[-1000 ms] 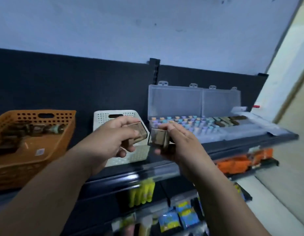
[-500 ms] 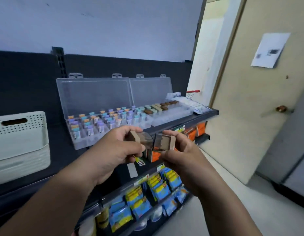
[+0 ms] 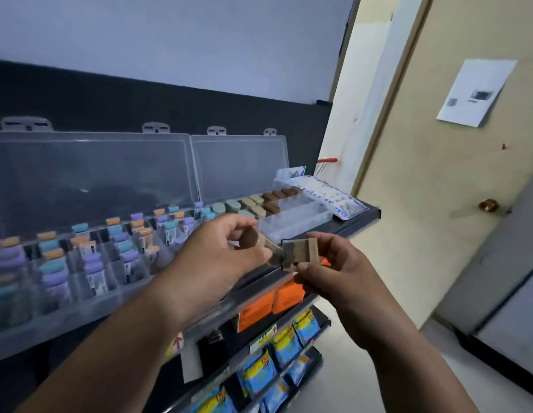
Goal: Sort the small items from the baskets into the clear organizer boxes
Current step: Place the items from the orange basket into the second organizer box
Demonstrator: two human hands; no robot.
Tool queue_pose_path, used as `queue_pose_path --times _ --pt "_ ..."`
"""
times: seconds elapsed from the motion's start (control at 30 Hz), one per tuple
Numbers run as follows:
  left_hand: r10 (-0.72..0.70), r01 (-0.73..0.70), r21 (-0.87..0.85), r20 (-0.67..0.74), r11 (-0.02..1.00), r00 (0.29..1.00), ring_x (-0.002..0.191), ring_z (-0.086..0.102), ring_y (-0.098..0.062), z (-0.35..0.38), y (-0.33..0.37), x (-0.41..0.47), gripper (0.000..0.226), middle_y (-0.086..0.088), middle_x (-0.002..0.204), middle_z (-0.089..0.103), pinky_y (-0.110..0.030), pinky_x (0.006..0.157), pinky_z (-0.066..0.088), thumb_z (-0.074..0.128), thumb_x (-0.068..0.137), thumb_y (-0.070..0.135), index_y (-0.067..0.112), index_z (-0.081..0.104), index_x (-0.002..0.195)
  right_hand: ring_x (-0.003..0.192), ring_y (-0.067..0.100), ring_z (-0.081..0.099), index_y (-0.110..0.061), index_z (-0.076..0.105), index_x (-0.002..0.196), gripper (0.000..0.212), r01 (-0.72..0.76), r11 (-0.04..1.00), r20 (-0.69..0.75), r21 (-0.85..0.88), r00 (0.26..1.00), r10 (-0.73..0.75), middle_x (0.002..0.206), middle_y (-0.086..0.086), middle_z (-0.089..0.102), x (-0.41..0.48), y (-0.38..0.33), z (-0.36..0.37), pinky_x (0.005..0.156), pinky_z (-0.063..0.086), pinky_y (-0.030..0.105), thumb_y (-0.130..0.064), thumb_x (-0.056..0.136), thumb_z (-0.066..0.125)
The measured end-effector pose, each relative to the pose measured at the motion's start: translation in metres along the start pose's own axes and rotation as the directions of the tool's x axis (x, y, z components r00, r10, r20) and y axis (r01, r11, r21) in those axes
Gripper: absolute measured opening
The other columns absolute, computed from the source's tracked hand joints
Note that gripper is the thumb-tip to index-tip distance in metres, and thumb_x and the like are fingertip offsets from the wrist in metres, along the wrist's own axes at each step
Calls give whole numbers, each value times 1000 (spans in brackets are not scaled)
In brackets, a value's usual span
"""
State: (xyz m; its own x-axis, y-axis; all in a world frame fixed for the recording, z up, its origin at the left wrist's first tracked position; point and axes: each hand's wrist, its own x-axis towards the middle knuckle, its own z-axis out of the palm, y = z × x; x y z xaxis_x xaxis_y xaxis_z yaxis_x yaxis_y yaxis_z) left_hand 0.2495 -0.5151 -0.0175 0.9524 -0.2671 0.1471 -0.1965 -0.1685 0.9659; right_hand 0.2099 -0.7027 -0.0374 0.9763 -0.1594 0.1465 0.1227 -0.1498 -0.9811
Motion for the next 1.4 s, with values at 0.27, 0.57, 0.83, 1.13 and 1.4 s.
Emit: queue_pose_path --times 0.27,0.57,0.83,1.13,1.4 --pt "20 -29 184 50 982 999 98 60 -2 23 -3 81 40 18 109 62 -28 90 50 73 80 26 42 55 112 94 18 66 -29 57 113 43 3 996 -93 -86 996 -11 108 -5 67 78 14 -35 70 50 27 -7 81 73" --pt "-31 62 318 -101 946 994 94 60 -9 49 -9 160 42 14 99 60 -36 89 52 76 79 18 33 54 112 96 5 63 -35 56 117 44 154 947 -11 -282 986 -164 109 -13 65 188 34 -75 82 50 23 -16 82 74" --pt "-24 155 426 -298 891 954 94 58 -8 100 -22 238 43 12 104 59 -32 85 52 74 75 25 37 54 111 96 0 60 -28 55 127 55 303 845 223 -441 949 -224 109 -15 62 314 64 -114 85 49 20 -17 78 78" --pt "-56 305 598 -397 741 916 106 54 -14 139 -43 291 51 5 116 56 -37 94 46 77 74 28 26 57 120 82 -10 52 -31 58 112 46 490 743 529 -456 820 -216 95 -20 57 379 91 -126 70 35 -1 -21 73 80" --pt "-106 414 707 -437 574 893 111 54 -19 147 -55 309 49 6 118 61 -37 94 45 75 72 34 32 59 119 92 2 56 -31 62 108 46 557 725 658 -406 729 -191 101 -15 62 401 111 -110 75 39 7 -26 67 81"
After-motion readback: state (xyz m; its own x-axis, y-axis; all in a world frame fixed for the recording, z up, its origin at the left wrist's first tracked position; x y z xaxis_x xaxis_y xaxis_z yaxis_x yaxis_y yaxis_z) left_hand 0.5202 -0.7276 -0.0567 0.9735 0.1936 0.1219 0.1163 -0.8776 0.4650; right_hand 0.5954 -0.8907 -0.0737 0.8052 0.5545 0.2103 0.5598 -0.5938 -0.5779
